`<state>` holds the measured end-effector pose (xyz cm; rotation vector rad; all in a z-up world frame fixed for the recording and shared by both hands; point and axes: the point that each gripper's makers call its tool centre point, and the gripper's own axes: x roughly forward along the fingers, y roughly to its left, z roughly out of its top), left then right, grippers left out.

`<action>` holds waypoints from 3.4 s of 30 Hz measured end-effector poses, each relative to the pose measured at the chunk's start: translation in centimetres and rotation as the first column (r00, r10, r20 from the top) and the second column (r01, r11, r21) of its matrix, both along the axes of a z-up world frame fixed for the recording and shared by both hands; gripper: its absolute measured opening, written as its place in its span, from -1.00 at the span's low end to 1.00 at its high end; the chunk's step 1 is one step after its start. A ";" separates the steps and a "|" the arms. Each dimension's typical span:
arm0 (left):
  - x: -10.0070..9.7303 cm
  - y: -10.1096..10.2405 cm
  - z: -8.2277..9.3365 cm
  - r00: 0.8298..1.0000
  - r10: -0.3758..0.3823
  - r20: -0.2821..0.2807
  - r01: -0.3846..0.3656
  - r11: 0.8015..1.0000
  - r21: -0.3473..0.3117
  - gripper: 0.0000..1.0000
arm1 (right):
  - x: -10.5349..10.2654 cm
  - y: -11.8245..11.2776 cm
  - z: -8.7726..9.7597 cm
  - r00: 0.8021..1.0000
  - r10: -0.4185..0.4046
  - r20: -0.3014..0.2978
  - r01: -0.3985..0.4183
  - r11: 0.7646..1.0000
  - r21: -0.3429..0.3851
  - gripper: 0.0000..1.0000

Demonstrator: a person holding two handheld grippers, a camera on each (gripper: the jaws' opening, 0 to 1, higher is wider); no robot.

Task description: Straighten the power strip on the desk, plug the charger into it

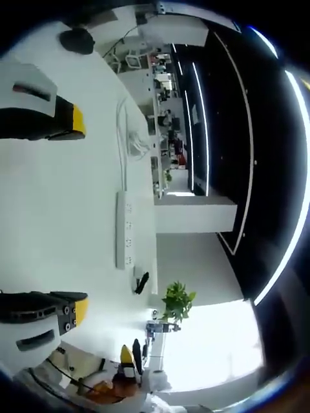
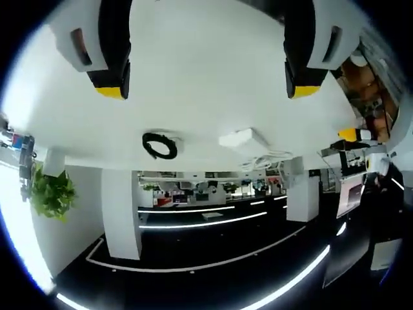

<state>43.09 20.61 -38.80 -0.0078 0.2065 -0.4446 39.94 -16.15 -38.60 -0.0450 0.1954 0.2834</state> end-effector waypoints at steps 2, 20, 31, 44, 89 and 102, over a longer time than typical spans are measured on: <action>-0.1 0.0 -0.1 1.000 -0.002 -0.004 0.002 1.000 0.005 0.99 | -0.1 0.0 -0.1 1.000 -0.001 -0.006 0.001 1.000 0.001 1.00; -0.6 0.5 -0.1 1.000 0.013 -0.011 -0.013 1.000 0.018 0.99 | -0.4 0.2 -0.2 1.000 -0.009 -0.021 0.009 1.000 0.001 0.98; -0.7 0.5 -0.3 1.000 0.014 -0.014 -0.014 1.000 0.013 0.98 | -0.5 0.5 -0.1 1.000 -0.002 -0.018 0.002 1.000 0.002 0.97; -0.1 -0.3 -0.3 1.000 -0.013 -0.013 0.013 1.000 0.005 0.97 | -0.3 1.3 0.2 1.000 0.016 -0.012 -0.015 1.000 0.019 0.94; 9.7 -1.8 2.2 0.988 -0.126 0.086 0.125 0.992 0.021 0.98 | 8.6 4.9 2.1 0.984 0.166 0.063 -0.167 0.986 0.005 0.93; 13.6 -1.6 2.2 0.986 -0.133 0.099 0.136 0.990 -0.021 0.97 | 10.9 6.3 2.1 0.986 0.155 0.057 -0.155 0.988 0.009 0.91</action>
